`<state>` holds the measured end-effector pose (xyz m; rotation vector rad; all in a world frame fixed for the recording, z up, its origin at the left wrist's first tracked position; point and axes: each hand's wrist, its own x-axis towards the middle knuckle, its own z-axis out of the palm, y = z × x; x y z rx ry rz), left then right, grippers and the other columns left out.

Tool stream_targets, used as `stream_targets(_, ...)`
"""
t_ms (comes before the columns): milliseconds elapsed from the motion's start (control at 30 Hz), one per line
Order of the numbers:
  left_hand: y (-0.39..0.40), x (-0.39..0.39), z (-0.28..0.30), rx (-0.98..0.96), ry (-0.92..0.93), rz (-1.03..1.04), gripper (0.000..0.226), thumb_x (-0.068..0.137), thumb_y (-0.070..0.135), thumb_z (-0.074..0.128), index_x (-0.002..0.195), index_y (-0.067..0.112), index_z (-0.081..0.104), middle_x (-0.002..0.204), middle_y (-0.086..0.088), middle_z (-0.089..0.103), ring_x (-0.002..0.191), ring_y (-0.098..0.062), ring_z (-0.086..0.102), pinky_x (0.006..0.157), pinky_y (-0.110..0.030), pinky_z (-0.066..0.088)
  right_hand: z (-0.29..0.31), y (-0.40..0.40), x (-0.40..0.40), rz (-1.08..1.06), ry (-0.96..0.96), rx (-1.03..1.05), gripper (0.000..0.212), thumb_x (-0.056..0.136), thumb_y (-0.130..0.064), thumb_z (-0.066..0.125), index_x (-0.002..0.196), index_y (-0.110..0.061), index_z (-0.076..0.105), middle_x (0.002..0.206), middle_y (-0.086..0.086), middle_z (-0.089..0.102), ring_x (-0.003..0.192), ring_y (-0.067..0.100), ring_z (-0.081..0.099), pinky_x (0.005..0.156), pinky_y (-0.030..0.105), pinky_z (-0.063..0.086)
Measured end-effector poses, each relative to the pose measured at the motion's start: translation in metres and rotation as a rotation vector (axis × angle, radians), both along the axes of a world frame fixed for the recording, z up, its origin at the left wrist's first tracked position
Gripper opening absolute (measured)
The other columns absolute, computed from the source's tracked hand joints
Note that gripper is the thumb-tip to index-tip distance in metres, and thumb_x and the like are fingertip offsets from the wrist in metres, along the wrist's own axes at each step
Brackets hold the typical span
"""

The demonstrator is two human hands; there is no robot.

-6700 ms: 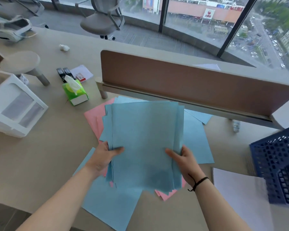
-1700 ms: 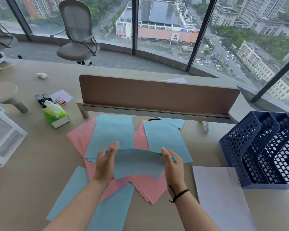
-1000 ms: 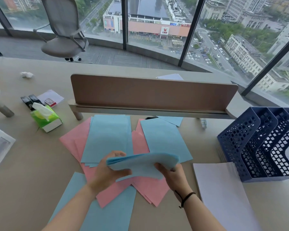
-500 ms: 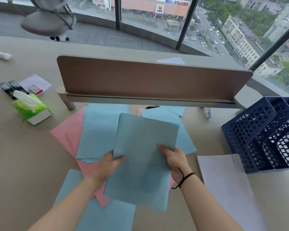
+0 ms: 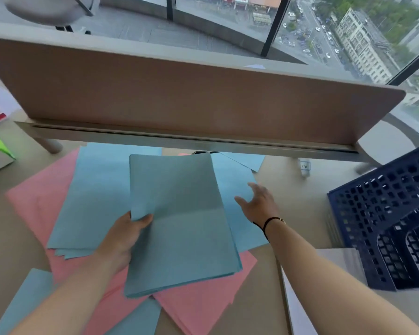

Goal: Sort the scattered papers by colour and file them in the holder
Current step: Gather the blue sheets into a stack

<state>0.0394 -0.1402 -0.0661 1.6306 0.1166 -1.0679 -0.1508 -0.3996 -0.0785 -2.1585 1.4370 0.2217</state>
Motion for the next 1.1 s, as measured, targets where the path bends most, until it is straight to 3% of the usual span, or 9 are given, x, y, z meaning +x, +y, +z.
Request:
stream_targets(67, -0.009, -0.006, -0.004, -0.017, 0.071, 0.034, 0.024, 0.092, 0.005, 0.060, 0.116, 0.008, 0.066, 0.109, -0.015, 0.073, 0.101, -0.035, 0.067, 0.095, -0.052, 0.051, -0.014, -0.012, -0.009, 0.131, 0.144, -0.013, 0.073, 0.094, -0.060, 0.047, 0.156, -0.033, 0.021, 0.168, 0.001, 0.006, 0.154, 0.026, 0.007, 0.123, 0.047, 0.014)
stream_targets(167, -0.021, -0.015, -0.014, 0.013, 0.107, 0.049, 0.026, 0.093, 0.007, 0.060, 0.118, 0.008, 0.066, 0.111, -0.016, 0.073, 0.104, -0.038, 0.067, 0.095, -0.056, 0.051, -0.025, -0.002, -0.017, 0.221, 0.114, -0.012, 0.071, 0.097, -0.057, 0.041, 0.158, -0.034, 0.012, 0.168, 0.000, -0.006, 0.155, 0.027, -0.004, 0.124, 0.048, 0.005)
stream_targets(367, -0.051, -0.037, -0.010, 0.051, 0.002, 0.010, 0.020, 0.094, 0.009, 0.062, 0.112, 0.011, 0.069, 0.107, -0.012, 0.074, 0.097, -0.034, 0.071, 0.090, -0.056, 0.054, -0.025, 0.024, -0.031, 0.276, 0.055, 0.007, 0.058, 0.102, -0.049, 0.031, 0.156, -0.040, 0.011, 0.168, -0.007, -0.002, 0.155, 0.021, -0.006, 0.125, 0.044, -0.003)
stream_targets(467, -0.063, -0.043, -0.002, 0.039, -0.025, -0.004, 0.017, 0.093, 0.006, 0.062, 0.106, 0.012, 0.070, 0.100, -0.009, 0.074, 0.091, -0.031, 0.070, 0.082, -0.045, 0.056, -0.020, 0.021, -0.033, 0.269, 0.042, 0.006, 0.053, 0.103, -0.050, 0.023, 0.155, -0.042, 0.014, 0.168, -0.011, 0.004, 0.155, 0.018, -0.006, 0.124, 0.046, -0.010)
stream_targets(567, -0.073, -0.045, 0.002, 0.075, -0.144, -0.077, 0.016, 0.091, 0.008, 0.065, 0.091, 0.023, 0.071, 0.093, 0.002, 0.073, 0.085, -0.021, 0.069, 0.074, -0.032, 0.052, -0.015, 0.017, -0.033, 0.262, 0.046, 0.030, 0.058, 0.101, -0.060, 0.021, 0.156, -0.041, 0.017, 0.167, -0.014, 0.008, 0.154, 0.016, -0.010, 0.122, 0.047, -0.015)
stream_targets(700, -0.080, -0.049, 0.001, 0.177, -0.257, -0.137, 0.023, 0.088, 0.012, 0.069, 0.079, 0.033, 0.066, 0.087, 0.013, 0.068, 0.087, -0.019, 0.066, 0.081, -0.032, 0.049, -0.010, 0.013, -0.035, 0.271, 0.039, 0.038, 0.068, 0.096, -0.069, 0.022, 0.155, -0.036, 0.021, 0.166, -0.014, 0.013, 0.154, 0.016, -0.011, 0.120, 0.048, -0.019)
stream_targets(833, -0.084, -0.052, 0.000, 0.206, -0.284, -0.124, 0.016, 0.088, 0.016, 0.070, 0.081, 0.031, 0.068, 0.092, 0.008, 0.071, 0.091, -0.021, 0.068, 0.087, -0.037, 0.053, -0.009, 0.004, -0.035, 0.257, -0.014, -0.024, 0.061, 0.097, -0.065, 0.024, 0.147, -0.032, 0.038, 0.159, -0.009, 0.036, 0.155, 0.020, 0.005, 0.123, 0.047, -0.011)
stream_targets(933, -0.087, -0.053, -0.001, 0.223, -0.311, -0.126, 0.011, 0.088, 0.020, 0.070, 0.082, 0.029, 0.069, 0.091, 0.007, 0.073, 0.088, -0.021, 0.070, 0.087, -0.041, 0.056, -0.014, -0.025, -0.024, 0.218, -0.077, -0.138, 0.056, 0.095, -0.058, 0.024, 0.127, -0.029, 0.059, 0.140, -0.001, 0.056, 0.142, 0.028, 0.036, 0.117, 0.044, 0.020)
stream_targets(1100, -0.090, -0.057, -0.004, 0.254, -0.381, -0.109, 0.012, 0.090, 0.020, 0.068, 0.080, 0.027, 0.068, 0.086, 0.004, 0.072, 0.082, -0.021, 0.068, 0.081, -0.039, 0.055, -0.024, -0.076, 0.006, 0.220, -0.008, -0.158, 0.045, 0.094, -0.051, 0.032, 0.124, -0.029, 0.058, 0.163, 0.010, 0.020, 0.146, 0.034, 0.026, 0.116, 0.052, 0.025)
